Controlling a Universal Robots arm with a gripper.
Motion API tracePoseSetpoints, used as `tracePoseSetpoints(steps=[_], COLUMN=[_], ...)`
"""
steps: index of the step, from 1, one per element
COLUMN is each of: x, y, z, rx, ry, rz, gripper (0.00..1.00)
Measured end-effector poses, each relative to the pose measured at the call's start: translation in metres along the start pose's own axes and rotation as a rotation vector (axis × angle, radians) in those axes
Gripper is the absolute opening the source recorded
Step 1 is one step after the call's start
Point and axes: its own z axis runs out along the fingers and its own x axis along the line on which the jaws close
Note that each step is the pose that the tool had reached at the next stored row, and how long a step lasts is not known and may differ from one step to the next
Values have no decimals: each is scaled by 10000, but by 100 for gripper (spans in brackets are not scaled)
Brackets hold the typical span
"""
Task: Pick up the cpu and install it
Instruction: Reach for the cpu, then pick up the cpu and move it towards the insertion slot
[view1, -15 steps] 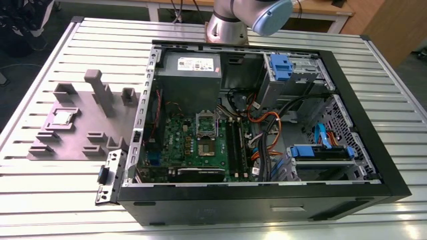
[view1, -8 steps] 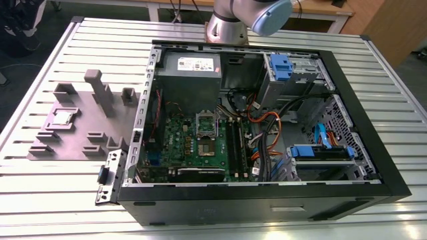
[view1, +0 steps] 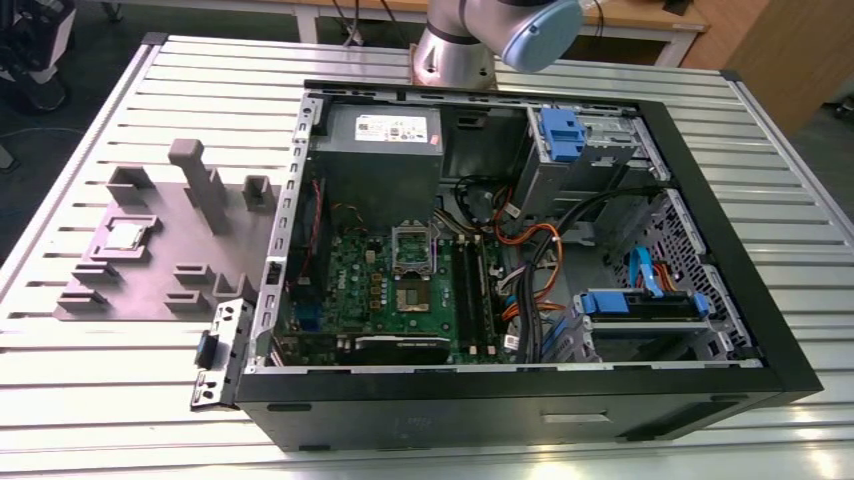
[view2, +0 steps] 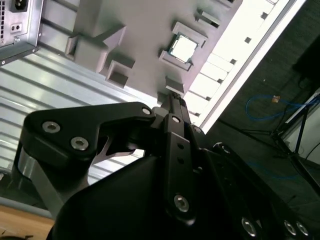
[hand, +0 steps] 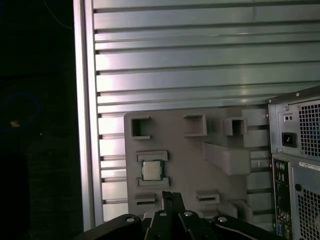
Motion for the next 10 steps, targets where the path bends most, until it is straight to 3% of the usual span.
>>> tracePoseSetpoints(steps=[3, 10], x=[40, 41], y=[-3, -3], z=[8, 11], rx=[1, 1], ry=[4, 4], rz=[0, -1], gripper=[11, 11])
